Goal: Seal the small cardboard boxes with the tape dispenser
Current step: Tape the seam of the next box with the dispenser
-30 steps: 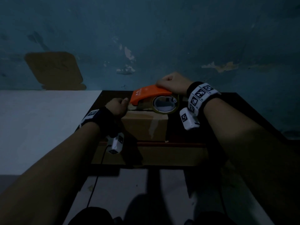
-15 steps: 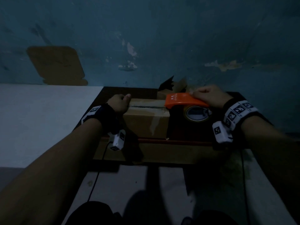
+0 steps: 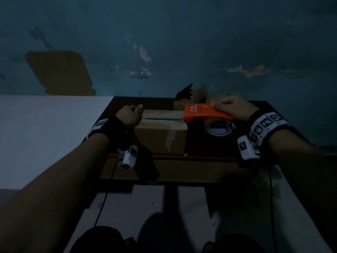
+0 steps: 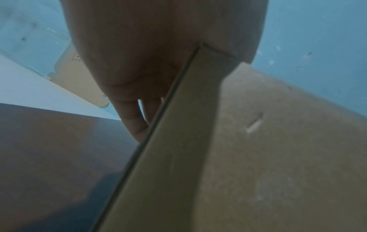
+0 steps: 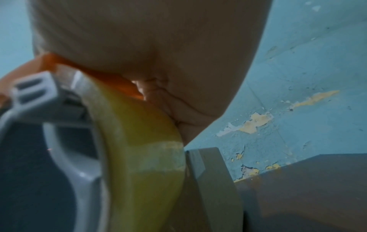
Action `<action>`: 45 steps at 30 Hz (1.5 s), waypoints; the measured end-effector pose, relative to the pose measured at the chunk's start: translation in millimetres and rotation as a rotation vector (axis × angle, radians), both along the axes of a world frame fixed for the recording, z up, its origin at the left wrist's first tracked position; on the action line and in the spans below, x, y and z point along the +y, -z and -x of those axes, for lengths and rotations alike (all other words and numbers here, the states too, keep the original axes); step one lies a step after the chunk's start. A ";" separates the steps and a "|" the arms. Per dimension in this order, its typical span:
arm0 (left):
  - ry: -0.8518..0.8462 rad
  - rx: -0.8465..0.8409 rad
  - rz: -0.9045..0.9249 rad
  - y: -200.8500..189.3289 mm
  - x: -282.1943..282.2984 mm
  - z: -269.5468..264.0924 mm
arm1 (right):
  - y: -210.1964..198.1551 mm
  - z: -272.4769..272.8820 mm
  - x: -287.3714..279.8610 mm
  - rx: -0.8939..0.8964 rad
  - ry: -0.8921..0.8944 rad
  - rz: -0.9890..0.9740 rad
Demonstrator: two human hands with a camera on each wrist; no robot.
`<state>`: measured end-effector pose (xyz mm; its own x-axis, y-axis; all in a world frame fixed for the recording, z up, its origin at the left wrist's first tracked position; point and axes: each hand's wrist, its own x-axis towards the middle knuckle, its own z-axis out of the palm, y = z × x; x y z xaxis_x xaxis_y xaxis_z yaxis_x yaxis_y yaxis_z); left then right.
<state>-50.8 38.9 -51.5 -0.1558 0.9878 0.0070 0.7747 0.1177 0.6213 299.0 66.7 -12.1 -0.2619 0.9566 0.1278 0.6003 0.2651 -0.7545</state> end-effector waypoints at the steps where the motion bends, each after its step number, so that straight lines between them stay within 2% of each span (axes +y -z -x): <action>1: -0.003 0.004 0.005 0.1 0.1 -0.3 | 0.0 -0.3 -0.2 -0.008 -0.004 -0.002; 7: -0.020 -0.001 0.023 -3.4 -3.3 -2.1 | -0.6 -1.8 0.1 -0.022 -0.032 -0.003; 16: -0.013 -0.016 0.002 -1.7 -3.2 -2.9 | 10.2 -34.8 -2.5 -0.008 -0.020 0.026; 28: -0.029 -0.093 0.016 -3.4 -7.4 -6.5 | 21.7 -34.5 -1.8 -0.063 -0.117 0.019; 39: -0.033 -0.122 -0.007 -4.0 -11.1 -9.9 | 11.8 -12.6 15.5 -0.341 -0.197 0.053; 45: -0.054 -0.141 -0.039 2.3 -3.7 -12.9 | 15.1 -2.5 21.6 -0.412 -0.210 0.085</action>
